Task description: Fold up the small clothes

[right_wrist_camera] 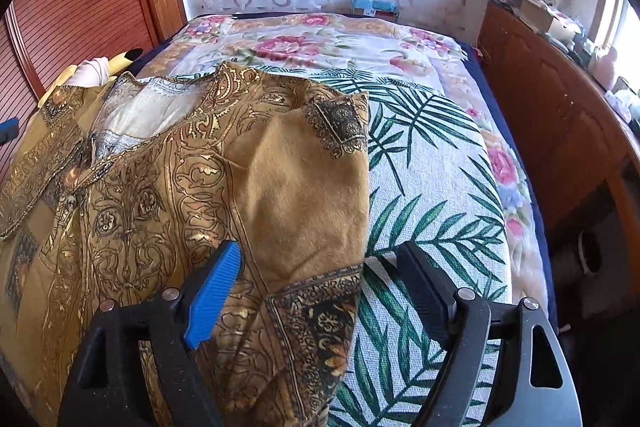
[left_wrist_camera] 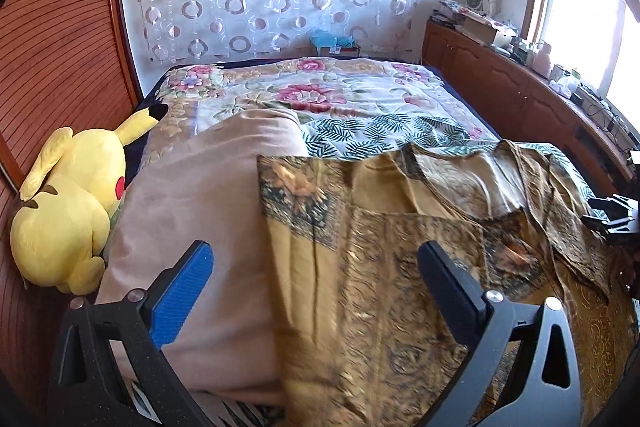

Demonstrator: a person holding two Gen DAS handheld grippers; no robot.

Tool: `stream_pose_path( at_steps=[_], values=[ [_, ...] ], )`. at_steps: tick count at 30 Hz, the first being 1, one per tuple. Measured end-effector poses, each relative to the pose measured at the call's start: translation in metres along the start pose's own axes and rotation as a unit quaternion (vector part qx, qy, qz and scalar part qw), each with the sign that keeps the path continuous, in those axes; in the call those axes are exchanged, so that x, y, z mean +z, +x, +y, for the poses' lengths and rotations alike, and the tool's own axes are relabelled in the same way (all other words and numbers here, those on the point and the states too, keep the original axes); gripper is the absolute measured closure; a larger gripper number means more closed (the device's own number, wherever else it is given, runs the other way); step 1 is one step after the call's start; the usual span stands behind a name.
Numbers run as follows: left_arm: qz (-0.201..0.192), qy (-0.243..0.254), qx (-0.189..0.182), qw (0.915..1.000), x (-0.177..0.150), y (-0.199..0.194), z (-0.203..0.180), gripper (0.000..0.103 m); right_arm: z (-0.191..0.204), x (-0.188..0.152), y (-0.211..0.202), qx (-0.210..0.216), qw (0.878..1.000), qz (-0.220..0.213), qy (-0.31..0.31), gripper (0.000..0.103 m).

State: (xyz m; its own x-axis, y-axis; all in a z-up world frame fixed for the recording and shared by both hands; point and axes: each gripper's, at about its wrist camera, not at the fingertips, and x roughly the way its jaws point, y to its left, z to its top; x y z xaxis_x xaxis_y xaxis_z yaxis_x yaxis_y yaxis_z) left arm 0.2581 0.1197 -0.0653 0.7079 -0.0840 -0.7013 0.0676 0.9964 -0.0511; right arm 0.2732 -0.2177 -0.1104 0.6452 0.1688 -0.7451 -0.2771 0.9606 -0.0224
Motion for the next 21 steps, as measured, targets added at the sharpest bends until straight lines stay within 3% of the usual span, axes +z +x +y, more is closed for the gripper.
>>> stream_pose_path(
  at_steps=[2, 7, 12, 21],
  values=[
    [0.003, -0.003, -0.002, 1.0, 0.005, 0.008, 0.007, 0.014, -0.002, 0.002, -0.001, 0.002, 1.0, 0.001, -0.002, 0.02],
    [0.011, -0.012, -0.016, 0.9997, 0.018, 0.024, 0.015, 0.045, -0.006, 0.006, 0.0, 0.008, 1.0, 0.011, -0.011, 0.02],
    [0.014, -0.013, -0.014, 0.9997, 0.027, 0.034, 0.018, 0.052, -0.008, 0.015, -0.001, 0.019, 1.0, 0.012, -0.018, 0.052],
    [0.02, -0.016, -0.01, 0.9996, 0.026, 0.04, 0.02, 0.058, -0.022, 0.052, 0.028, 0.017, 1.0, 0.009, -0.019, 0.053]
  ],
)
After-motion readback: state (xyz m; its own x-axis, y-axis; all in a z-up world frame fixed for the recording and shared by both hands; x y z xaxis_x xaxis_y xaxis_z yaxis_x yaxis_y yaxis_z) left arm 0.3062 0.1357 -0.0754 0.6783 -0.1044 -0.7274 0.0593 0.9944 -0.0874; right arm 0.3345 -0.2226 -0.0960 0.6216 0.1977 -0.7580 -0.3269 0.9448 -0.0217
